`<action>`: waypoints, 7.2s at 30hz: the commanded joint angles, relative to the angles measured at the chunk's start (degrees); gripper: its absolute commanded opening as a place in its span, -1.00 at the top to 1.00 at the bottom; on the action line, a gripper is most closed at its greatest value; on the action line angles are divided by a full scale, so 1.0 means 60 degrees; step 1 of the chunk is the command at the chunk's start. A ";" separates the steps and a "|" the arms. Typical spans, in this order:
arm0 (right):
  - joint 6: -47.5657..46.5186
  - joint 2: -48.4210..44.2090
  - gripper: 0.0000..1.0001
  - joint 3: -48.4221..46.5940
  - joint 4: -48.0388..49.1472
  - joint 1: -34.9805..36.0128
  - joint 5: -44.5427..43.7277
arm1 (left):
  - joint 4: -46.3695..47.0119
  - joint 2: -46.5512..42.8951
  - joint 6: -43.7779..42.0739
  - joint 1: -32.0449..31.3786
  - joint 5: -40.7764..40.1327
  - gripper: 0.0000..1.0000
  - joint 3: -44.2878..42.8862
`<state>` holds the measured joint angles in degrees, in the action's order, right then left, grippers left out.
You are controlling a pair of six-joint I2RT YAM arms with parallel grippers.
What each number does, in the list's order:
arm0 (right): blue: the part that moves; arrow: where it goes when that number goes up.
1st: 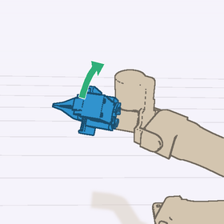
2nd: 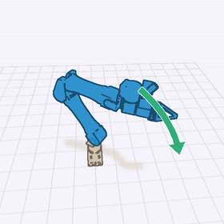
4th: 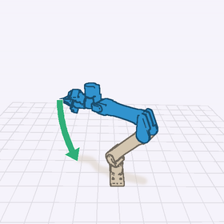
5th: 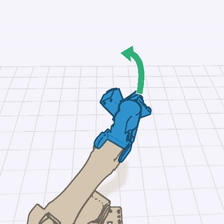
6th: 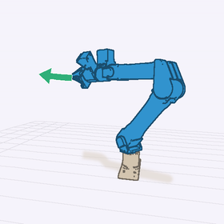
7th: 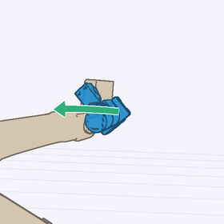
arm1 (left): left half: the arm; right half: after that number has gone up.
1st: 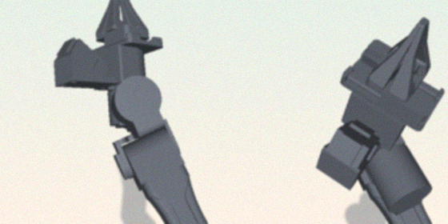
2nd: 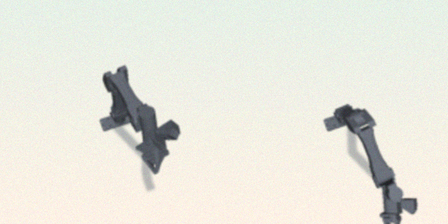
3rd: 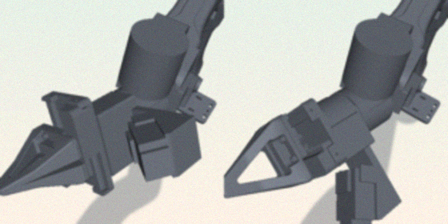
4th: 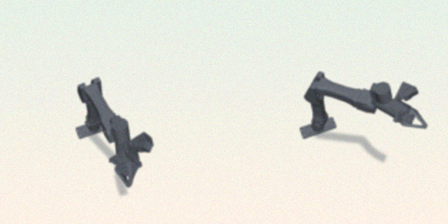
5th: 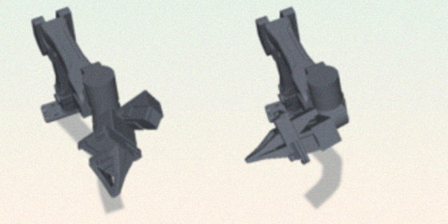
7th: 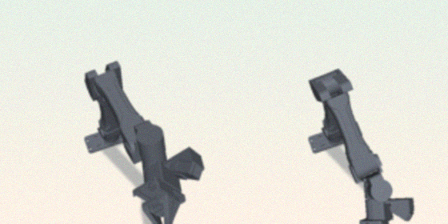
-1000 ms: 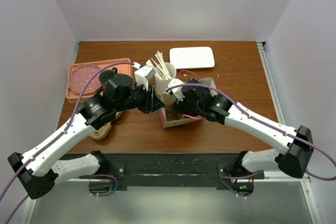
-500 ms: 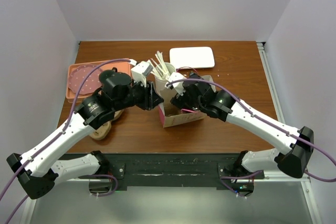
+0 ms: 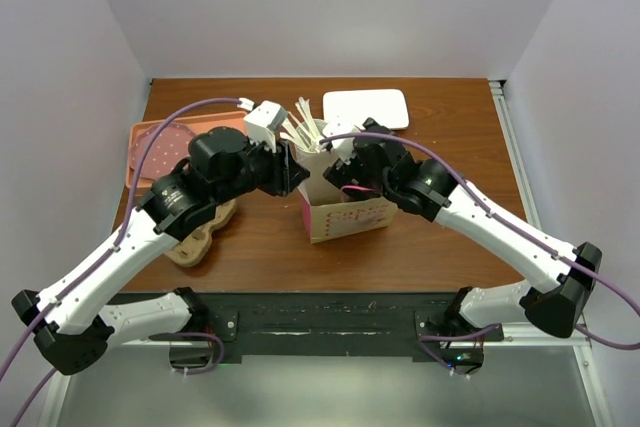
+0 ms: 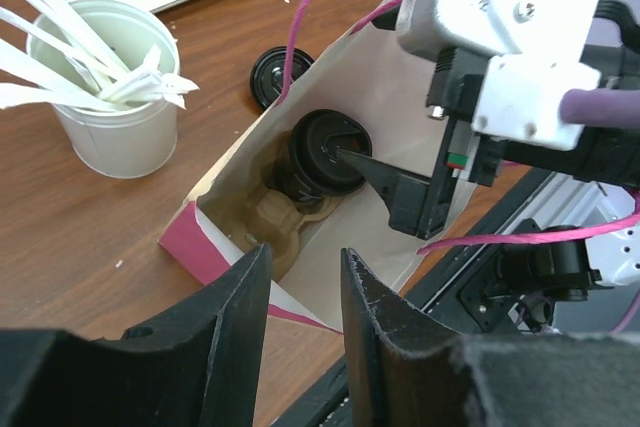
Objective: Pack the takeout coffee
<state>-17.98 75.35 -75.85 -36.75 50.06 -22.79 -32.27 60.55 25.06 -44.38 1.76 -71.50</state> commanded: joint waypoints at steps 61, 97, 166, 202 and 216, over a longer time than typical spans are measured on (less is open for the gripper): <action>0.4227 -0.0708 -0.36 -0.5083 -0.1506 -0.0068 -0.2047 | 0.2066 0.4451 0.1273 0.3984 0.0234 0.03 -0.1265; 0.4314 -0.1133 -0.47 -0.4599 -0.1492 -0.0067 -0.2325 | 0.2170 0.5259 0.1800 0.3984 0.0600 0.40 -0.1062; 0.5458 -0.2481 -0.54 -0.4392 -0.1857 -0.0068 -0.2590 | -0.2695 0.3019 0.1637 0.3984 0.2210 1.00 -0.9352; 0.5164 -0.3037 -0.60 -0.4057 -0.2224 -0.0068 -0.2120 | 0.2754 -0.0058 0.3850 0.3925 0.6400 1.00 -0.0068; 0.5325 -0.3213 -0.60 -0.3881 -0.2517 -0.0068 -0.2267 | 0.2086 0.0747 0.2652 0.3720 0.6124 0.19 0.0099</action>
<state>13.08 56.45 -98.98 -51.57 49.80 -36.32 -17.50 62.98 44.86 -21.85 38.04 -63.66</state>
